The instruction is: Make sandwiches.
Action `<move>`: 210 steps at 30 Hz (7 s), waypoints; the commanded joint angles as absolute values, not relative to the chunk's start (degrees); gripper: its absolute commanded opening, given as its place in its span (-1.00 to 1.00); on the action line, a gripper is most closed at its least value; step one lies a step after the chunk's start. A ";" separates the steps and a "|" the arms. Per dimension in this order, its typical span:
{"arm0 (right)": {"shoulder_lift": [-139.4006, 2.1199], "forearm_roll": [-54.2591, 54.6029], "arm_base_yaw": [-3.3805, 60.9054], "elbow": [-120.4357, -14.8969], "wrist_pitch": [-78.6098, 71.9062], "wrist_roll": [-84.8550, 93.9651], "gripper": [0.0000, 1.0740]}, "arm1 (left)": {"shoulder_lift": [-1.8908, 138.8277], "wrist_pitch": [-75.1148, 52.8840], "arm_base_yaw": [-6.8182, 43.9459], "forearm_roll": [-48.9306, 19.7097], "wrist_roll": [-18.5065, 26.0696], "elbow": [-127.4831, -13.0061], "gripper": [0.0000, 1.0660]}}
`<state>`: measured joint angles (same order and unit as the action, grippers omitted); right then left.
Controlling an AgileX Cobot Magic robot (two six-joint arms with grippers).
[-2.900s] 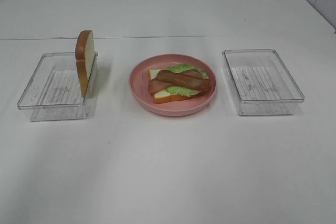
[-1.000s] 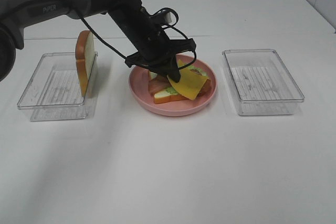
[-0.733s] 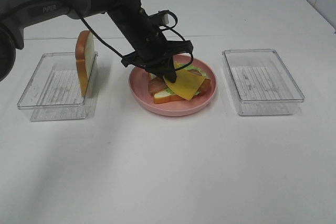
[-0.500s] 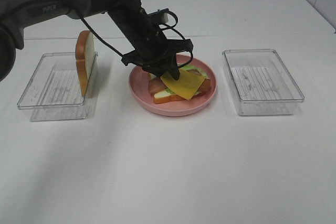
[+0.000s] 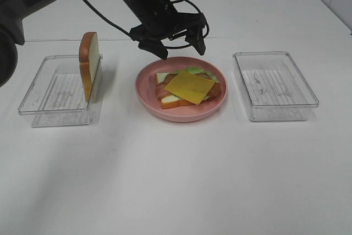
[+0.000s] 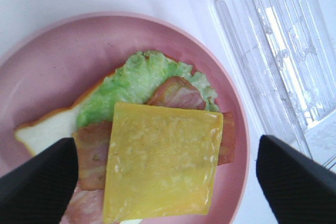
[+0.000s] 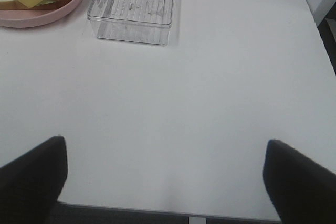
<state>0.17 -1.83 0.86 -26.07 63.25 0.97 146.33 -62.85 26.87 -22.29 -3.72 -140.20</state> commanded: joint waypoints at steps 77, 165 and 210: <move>2.12 -1.72 0.52 -25.95 63.08 1.32 0.84 | 132.81 -70.87 15.93 -2.29 -12.09 -116.83 0.68; 2.01 -1.72 0.52 -25.95 63.08 1.32 0.84 | 143.70 -62.17 21.94 -45.21 3.55 -124.22 -1.00; 2.01 -1.66 0.52 -25.95 63.08 1.32 0.84 | 129.89 -75.46 22.92 -6.76 -10.14 -134.76 0.89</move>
